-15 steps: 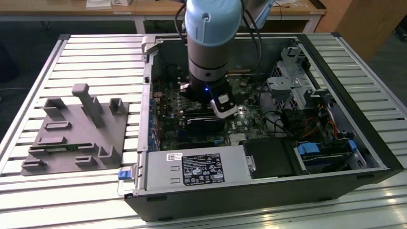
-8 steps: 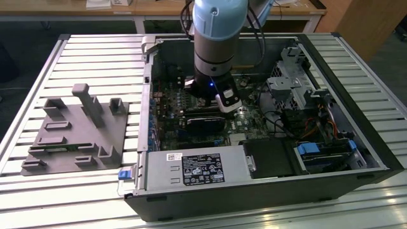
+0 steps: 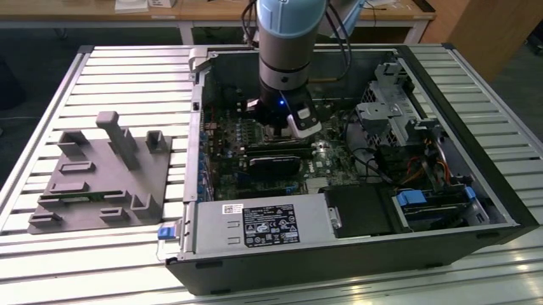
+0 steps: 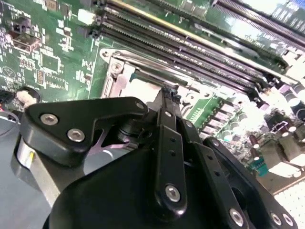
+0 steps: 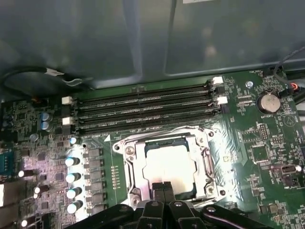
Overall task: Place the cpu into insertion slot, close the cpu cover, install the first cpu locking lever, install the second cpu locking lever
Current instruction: 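Install the second cpu locking lever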
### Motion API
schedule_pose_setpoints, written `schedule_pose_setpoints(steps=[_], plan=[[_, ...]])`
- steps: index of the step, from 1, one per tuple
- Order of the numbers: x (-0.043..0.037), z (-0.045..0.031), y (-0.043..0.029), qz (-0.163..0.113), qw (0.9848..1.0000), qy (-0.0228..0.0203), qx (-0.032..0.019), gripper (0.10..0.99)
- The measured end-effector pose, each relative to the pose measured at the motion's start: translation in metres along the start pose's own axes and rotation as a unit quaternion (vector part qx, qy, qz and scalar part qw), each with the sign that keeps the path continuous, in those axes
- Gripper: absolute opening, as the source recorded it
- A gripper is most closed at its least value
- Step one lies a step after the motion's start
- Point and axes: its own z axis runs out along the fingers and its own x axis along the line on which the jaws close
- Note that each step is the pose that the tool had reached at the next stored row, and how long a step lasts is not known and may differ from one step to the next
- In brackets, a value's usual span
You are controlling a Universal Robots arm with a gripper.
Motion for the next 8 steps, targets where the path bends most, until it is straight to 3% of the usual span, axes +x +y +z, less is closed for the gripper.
schedule_pose_setpoints(steps=[4,8], plan=[[-0.0017,0.0018,0.0081,-0.001,0.9999,-0.0017,0.0116,0.106],[-0.0044,0.0036,0.0156,-0.001,0.9998,-0.0027,0.0193,0.106]])
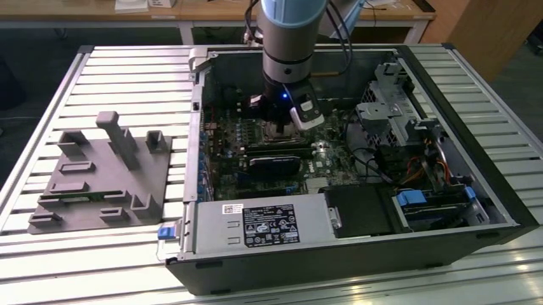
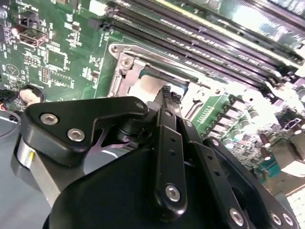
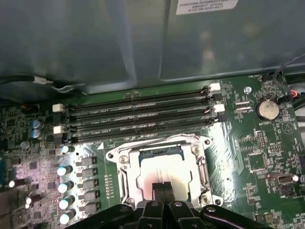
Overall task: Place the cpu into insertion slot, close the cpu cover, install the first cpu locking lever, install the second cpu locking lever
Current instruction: 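Install the second cpu locking lever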
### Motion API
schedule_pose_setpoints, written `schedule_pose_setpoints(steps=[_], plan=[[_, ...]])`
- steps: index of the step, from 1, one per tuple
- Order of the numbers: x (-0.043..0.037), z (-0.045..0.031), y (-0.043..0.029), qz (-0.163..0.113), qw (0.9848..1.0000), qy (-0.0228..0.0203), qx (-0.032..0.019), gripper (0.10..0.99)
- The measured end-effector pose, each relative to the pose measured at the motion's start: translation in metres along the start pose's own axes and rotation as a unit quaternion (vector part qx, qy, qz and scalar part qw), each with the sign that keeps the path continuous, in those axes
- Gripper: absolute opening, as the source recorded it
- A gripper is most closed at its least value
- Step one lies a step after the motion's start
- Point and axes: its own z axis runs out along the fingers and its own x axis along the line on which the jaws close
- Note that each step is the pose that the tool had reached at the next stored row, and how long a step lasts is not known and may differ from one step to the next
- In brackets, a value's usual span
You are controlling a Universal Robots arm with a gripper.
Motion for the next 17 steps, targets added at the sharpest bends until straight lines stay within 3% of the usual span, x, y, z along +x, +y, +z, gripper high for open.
schedule_pose_setpoints(steps=[4,11,17], plan=[[-0.0013,0.0009,0.0048,0.000,1.0000,-0.0005,0.0044,0.106],[-0.0012,-0.0058,0.0069,0.000,1.0000,-0.0005,0.0045,0.106],[-0.0012,-0.0059,0.0069,0.000,1.0000,-0.0006,0.0046,0.106]])
